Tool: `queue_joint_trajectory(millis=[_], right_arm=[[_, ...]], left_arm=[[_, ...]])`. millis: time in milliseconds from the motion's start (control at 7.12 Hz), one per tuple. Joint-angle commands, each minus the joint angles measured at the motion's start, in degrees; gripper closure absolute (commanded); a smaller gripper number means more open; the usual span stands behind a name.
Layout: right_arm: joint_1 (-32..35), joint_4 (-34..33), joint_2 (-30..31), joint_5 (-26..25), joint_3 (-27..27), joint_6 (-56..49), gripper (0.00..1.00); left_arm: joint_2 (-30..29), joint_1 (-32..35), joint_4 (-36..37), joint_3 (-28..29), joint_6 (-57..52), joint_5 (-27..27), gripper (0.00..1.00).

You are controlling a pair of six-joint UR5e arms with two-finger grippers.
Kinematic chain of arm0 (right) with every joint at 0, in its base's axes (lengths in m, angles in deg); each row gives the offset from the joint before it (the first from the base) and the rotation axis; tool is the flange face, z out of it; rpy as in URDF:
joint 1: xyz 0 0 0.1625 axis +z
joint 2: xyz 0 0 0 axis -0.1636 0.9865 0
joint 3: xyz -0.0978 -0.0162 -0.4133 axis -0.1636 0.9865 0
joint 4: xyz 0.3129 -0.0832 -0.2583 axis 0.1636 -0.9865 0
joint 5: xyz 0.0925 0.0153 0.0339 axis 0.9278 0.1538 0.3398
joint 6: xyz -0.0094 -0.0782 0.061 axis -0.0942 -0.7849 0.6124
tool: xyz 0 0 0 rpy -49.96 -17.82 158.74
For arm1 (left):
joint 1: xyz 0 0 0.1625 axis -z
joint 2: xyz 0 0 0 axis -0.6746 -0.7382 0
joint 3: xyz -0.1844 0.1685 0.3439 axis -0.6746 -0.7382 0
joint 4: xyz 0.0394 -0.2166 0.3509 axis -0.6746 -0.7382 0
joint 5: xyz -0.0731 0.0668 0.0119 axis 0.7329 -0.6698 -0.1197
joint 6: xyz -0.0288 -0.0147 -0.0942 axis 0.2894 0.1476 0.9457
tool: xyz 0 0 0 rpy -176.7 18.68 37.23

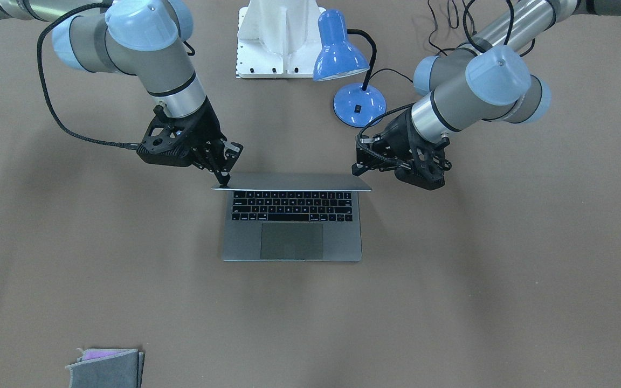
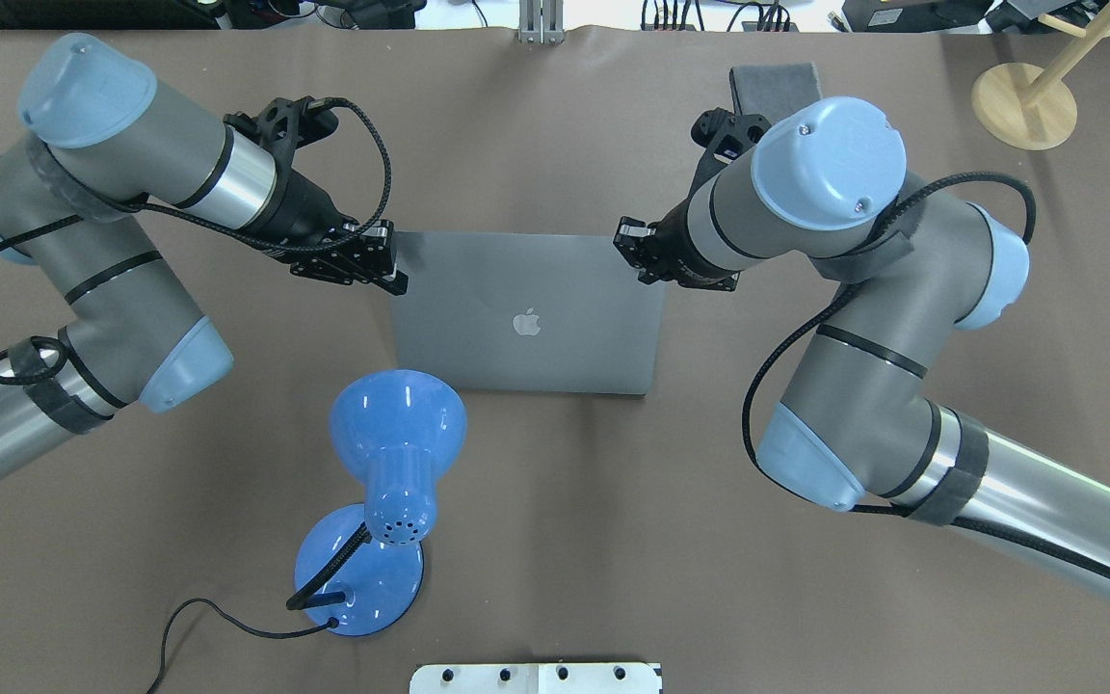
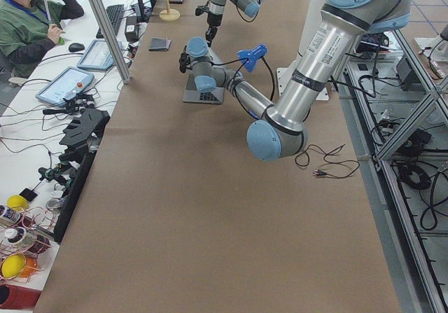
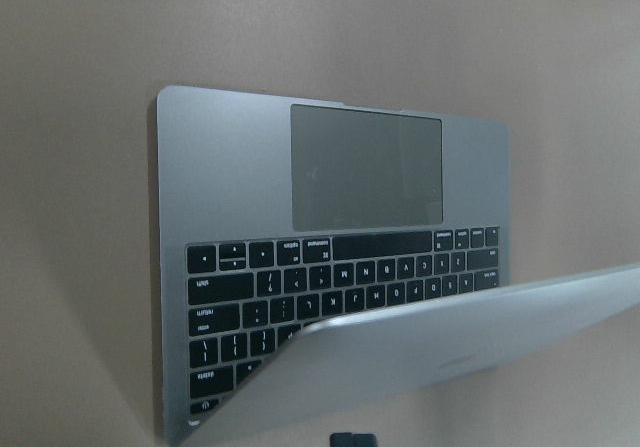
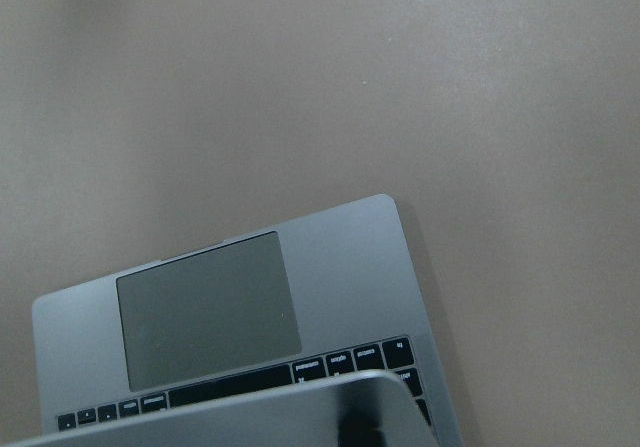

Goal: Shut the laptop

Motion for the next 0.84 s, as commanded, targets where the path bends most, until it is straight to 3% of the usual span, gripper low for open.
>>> queue_joint_trajectory(millis=[0,281,702], right_arm=[[0.87,0.07,-2.19,-0.07,3.79,-0.67,1.00],[0.88,0.15,-3.96,-0.24,6.80,-0.68,1.00],[1.14,6.65,-5.53,-0.33,14.16,-0.59,1.00]], left_arm=[[-2.90,0.05,0.72,4.69,-2.52,-1.38,1.00],[-5.10,0.23,0.73,8.37,-3.75,-4.80,1.00],[-7.30,0.23,0.73,13.49,-6.57,-8.05,1.00]])
